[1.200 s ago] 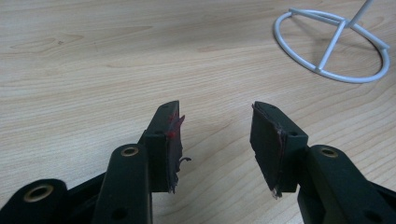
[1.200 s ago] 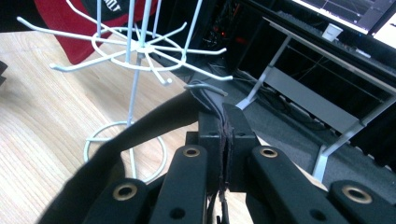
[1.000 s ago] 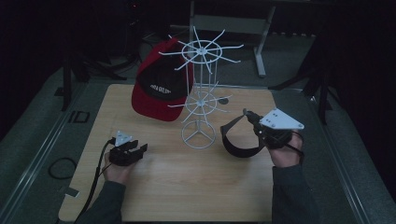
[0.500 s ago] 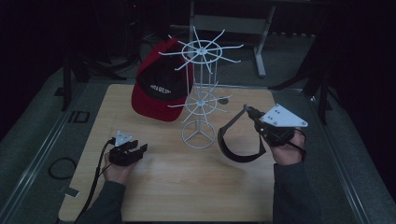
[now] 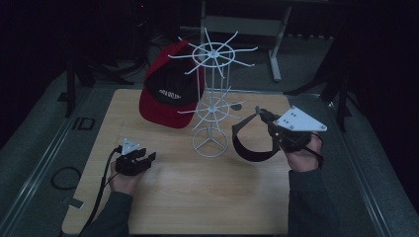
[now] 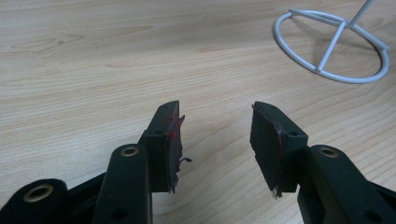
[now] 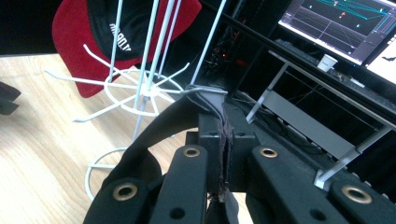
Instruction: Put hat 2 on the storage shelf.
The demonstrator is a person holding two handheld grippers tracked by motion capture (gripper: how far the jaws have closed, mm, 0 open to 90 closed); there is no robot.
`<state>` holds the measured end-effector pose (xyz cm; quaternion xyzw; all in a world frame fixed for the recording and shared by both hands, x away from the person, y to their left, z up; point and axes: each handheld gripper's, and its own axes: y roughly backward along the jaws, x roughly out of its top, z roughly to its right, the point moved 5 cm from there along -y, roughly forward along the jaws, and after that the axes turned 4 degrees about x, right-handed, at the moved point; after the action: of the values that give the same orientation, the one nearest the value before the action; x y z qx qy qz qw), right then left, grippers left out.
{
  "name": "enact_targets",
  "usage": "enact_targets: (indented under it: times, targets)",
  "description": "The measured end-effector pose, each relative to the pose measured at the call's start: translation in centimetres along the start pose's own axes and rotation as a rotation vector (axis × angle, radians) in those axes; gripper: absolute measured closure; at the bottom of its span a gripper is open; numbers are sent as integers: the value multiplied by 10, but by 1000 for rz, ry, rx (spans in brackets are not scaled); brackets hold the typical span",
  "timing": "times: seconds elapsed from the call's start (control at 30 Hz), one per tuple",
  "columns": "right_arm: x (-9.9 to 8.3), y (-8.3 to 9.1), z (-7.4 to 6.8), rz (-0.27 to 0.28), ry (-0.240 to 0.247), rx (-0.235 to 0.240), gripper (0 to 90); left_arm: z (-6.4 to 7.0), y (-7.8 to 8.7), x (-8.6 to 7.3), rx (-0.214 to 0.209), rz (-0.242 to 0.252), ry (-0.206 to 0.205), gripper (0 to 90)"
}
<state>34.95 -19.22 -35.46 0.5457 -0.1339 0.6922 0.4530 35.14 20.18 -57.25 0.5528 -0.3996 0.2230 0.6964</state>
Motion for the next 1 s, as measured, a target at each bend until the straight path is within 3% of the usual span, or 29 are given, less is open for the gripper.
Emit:
enact_targets:
  times: [0.47,1.0]
  targets:
    - [12,1,1,26,-3,10,881,0,0,0,-2,1,3,536]
    - [33,1,-1,47,38,12,881,-1,0,0,-7,4,9,536]
